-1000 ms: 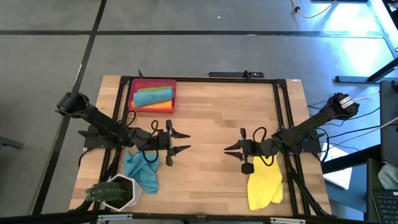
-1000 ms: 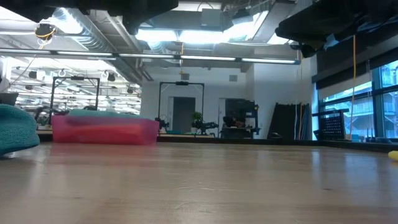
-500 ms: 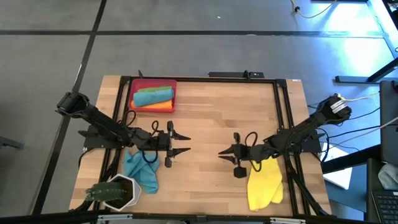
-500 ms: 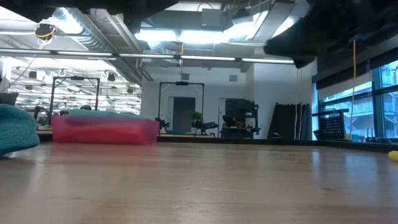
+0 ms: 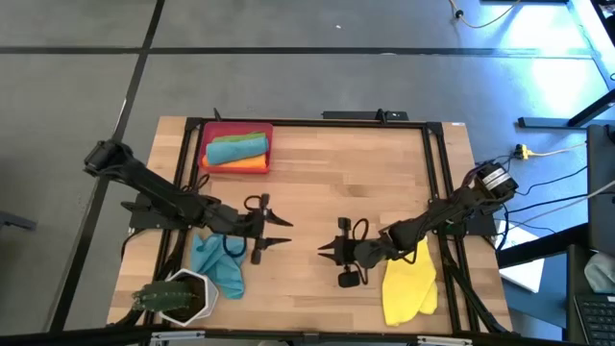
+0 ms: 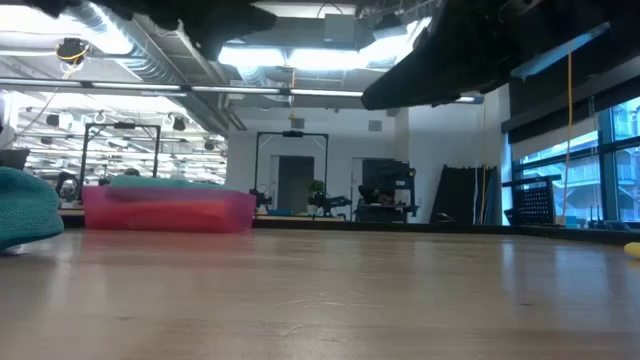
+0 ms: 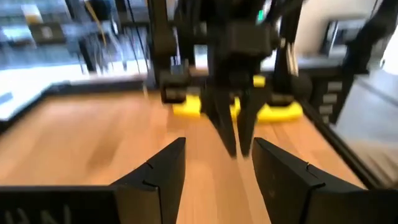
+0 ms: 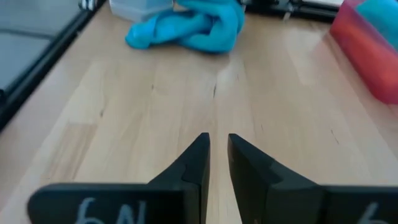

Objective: Roll microfiber towels into tight, uniform cylinder then place into a basket
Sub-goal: Fold the blue microfiber towel

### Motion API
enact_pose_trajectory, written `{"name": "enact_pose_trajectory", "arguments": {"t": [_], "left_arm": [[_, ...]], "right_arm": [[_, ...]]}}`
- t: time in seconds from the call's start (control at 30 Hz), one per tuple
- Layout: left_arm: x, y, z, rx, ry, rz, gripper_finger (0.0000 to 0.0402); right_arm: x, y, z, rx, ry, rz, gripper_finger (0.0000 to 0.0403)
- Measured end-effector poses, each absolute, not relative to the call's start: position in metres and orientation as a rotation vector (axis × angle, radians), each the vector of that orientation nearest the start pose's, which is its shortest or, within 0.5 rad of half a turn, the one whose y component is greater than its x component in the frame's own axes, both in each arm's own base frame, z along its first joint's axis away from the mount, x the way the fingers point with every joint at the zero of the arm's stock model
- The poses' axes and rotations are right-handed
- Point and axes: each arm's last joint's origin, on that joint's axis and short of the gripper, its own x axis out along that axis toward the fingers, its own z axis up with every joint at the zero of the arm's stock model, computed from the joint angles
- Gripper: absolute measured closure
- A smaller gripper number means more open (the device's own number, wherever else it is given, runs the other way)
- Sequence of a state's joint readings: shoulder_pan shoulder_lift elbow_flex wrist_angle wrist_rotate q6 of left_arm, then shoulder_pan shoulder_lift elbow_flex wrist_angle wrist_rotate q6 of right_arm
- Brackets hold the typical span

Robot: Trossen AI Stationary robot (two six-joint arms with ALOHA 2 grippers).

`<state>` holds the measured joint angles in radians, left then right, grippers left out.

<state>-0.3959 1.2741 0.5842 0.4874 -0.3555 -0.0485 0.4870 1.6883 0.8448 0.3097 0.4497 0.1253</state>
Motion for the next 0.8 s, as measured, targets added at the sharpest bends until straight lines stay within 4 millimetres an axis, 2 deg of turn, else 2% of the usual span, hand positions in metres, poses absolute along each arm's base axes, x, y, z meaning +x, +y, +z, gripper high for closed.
{"name": "enact_pose_trajectory", "arguments": {"t": [0.13, 0.23, 0.37, 0.47, 0.6, 0.8], "left_arm": [[0.253, -0.101, 0.252, 0.058, 0.331, -0.048, 0.0229], [0.252, -0.102, 0.271, 0.062, 0.528, -0.034, 0.0229], [0.236, -0.094, 0.289, -0.035, 0.817, 0.089, 0.0229], [0.220, -0.089, 0.288, -0.116, 1.016, 0.167, 0.0229], [0.201, -0.088, 0.274, -0.257, 1.248, 0.234, 0.0229], [0.191, -0.094, 0.243, -0.370, 1.358, 0.238, 0.0229]], "right_arm": [[0.307, 0.148, 0.183, -0.118, 0.500, 0.000, 0.0343], [0.307, 0.148, 0.184, -0.129, 0.501, 0.003, 0.0343], [0.306, 0.148, 0.182, -0.120, 0.525, -0.004, 0.0343], [0.306, 0.148, 0.181, -0.121, 0.531, -0.003, 0.0343], [0.305, 0.148, 0.181, -0.124, 0.537, -0.004, 0.0343], [0.305, 0.148, 0.181, -0.123, 0.537, -0.004, 0.0343]]}}
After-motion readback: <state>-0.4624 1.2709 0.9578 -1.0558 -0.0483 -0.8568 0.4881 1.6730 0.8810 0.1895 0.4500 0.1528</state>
